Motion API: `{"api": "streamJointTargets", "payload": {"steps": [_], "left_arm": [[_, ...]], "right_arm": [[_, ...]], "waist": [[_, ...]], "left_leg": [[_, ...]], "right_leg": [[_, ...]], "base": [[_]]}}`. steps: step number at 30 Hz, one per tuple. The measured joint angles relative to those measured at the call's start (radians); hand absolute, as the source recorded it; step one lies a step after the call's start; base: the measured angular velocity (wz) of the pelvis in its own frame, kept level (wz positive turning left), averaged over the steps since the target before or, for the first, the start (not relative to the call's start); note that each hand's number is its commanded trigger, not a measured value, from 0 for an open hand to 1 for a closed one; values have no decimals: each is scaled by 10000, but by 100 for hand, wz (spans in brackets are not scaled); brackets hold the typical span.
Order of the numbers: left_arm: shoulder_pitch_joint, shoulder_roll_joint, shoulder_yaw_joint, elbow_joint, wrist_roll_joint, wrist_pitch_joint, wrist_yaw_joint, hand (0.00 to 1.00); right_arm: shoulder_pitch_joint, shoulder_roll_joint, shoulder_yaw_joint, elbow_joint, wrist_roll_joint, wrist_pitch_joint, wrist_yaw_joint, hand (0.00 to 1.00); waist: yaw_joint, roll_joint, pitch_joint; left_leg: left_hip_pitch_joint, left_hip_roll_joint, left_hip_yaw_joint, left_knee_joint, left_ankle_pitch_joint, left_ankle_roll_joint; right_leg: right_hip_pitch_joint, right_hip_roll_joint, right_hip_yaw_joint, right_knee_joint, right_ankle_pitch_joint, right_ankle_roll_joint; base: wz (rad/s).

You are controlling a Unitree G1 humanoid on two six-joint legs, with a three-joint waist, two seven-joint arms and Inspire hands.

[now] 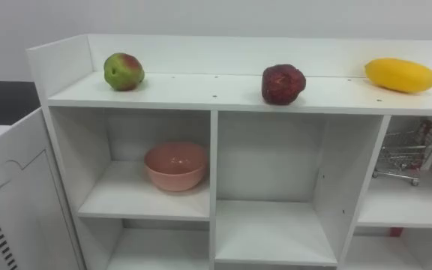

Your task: Arrange fruit in the closet

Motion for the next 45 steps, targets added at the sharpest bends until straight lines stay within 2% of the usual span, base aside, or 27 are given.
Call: {"api": "streamJointTargets", "payload": {"steps": [9,13,21,27,30,34,36,39,42,45], "left_arm": [[-35,12,1,-13,64,-6,-31,0],[-43,12,16,-10,65,-18,98,0],[12,38,19,-101,106,-117,226,0],[0,76,12,-133,78,-389,218,0],[19,137,50,-198,76,-517,218,0],[179,232,559,-557,11,-723,290,0],[187,265,696,-576,6,-775,401,0],[210,341,680,-579,0,-977,540,0],[311,354,673,-692,-15,-996,669,0],[355,355,626,-699,-5,-993,748,0]], "right_arm": [[-55,-44,19,-12,-314,-87,196,0],[-53,-43,3,-11,-233,-130,94,0],[-47,-41,-22,-63,209,-139,-204,0],[-200,-56,-535,-276,730,-145,-249,0],[-254,-118,-1006,-1037,1474,-158,-488,0],[-348,-139,-1760,-2706,1987,-365,-1003,0],[-455,-136,-1824,-3336,1969,-463,-1292,0],[-457,-135,-1912,-4965,1944,-571,-1752,0],[-468,-136,-1899,-6646,1865,-902,-2228,0],[-457,-137,-1854,-7972,1398,-1027,-2686,0]], "waist": [[28,-5,-5],[23,45,-65],[24,101,-51],[-28,69,-55],[-35,-28,-61],[-74,-137,-8],[-39,-212,-13],[-17,-245,19],[10,-226,-47],[-15,-220,-52]], "left_leg": [[8,-6,51,-21,0,0],[7,-10,35,-21,0,0],[1,-7,30,-25,-2,4],[20,-26,27,-42,0,6],[93,-27,29,-41,0,6],[171,-26,46,-64,1,6],[202,-27,91,-87,0,6],[203,-16,188,-114,0,7],[151,-9,264,-177,1,6],[166,-12,271,-223,1,6]], "right_leg": [[-62,0,82,-38,-2,0],[-69,-4,83,-31,-1,2],[-62,12,194,-16,-1,0],[-50,-4,200,-19,-10,10],[-12,-7,166,-21,-9,11],[32,5,257,-15,-10,10],[20,12,330,-20,-16,17],[-34,33,455,-7,-12,16],[-152,44,456,16,-7,13],[-155,42,445,20,-6,15]], "base": [[-1],[0],[-1],[0],[0],[-1],[-7],[-9],[-5],[0]]}}
